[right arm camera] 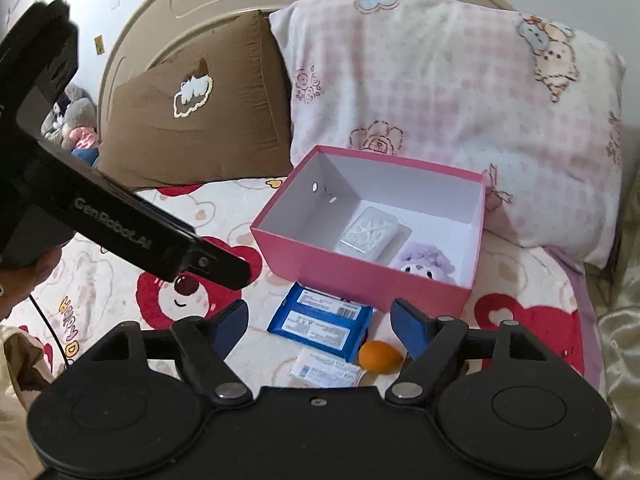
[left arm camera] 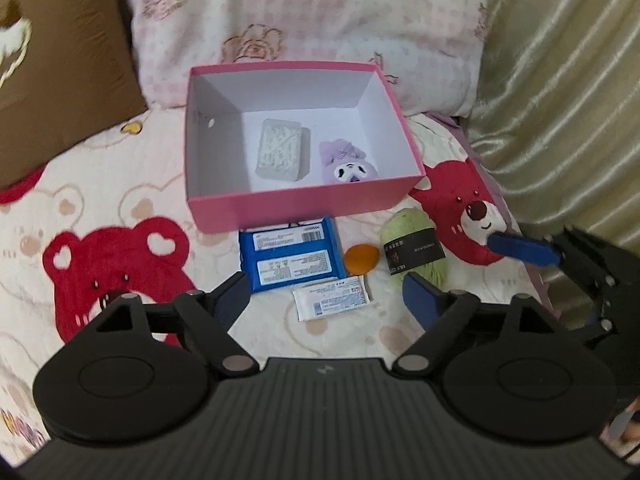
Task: Organize objects
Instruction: 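Withdraw the left tool and move it toward the small white packet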
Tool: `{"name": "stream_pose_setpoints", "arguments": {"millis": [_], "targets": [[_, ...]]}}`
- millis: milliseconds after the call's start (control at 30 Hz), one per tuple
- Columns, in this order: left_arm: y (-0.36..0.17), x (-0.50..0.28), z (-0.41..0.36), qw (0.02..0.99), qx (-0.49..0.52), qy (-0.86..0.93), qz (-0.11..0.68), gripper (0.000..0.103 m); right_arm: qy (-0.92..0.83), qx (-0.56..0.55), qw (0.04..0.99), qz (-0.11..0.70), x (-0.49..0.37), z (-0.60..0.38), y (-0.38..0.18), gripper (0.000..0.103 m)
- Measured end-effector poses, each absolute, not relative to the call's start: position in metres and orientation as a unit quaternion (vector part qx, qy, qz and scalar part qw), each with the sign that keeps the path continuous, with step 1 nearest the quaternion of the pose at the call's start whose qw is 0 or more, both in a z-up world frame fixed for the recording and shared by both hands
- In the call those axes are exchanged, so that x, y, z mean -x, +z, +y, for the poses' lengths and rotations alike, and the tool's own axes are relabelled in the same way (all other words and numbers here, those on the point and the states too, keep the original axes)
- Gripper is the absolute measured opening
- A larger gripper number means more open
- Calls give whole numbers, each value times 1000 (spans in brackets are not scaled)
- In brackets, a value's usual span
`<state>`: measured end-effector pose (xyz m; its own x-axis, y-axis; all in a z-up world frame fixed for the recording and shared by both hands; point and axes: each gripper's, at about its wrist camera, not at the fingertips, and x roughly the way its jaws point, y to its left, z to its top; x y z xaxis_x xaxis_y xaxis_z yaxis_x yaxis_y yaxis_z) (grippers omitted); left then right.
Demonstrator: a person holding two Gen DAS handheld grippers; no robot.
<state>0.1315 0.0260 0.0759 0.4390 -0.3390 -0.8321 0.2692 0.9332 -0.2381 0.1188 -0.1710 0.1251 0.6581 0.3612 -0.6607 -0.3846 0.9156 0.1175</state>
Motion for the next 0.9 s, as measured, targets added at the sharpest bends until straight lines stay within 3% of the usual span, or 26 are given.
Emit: {"name": "stream_pose_setpoints", "arguments": {"millis": [333, 600, 900], "targets": [[49, -118, 47, 849, 68, -159, 500, 98, 165, -44, 918, 358, -98, -186, 114, 82], [37, -116, 51, 844, 69, -174, 502, 98, 157, -48, 934, 317, -85, -191, 111, 83], [8, -114, 48, 835, 89, -174, 514, 98, 164, 55, 923, 343, -93, -150, 80, 83]]}}
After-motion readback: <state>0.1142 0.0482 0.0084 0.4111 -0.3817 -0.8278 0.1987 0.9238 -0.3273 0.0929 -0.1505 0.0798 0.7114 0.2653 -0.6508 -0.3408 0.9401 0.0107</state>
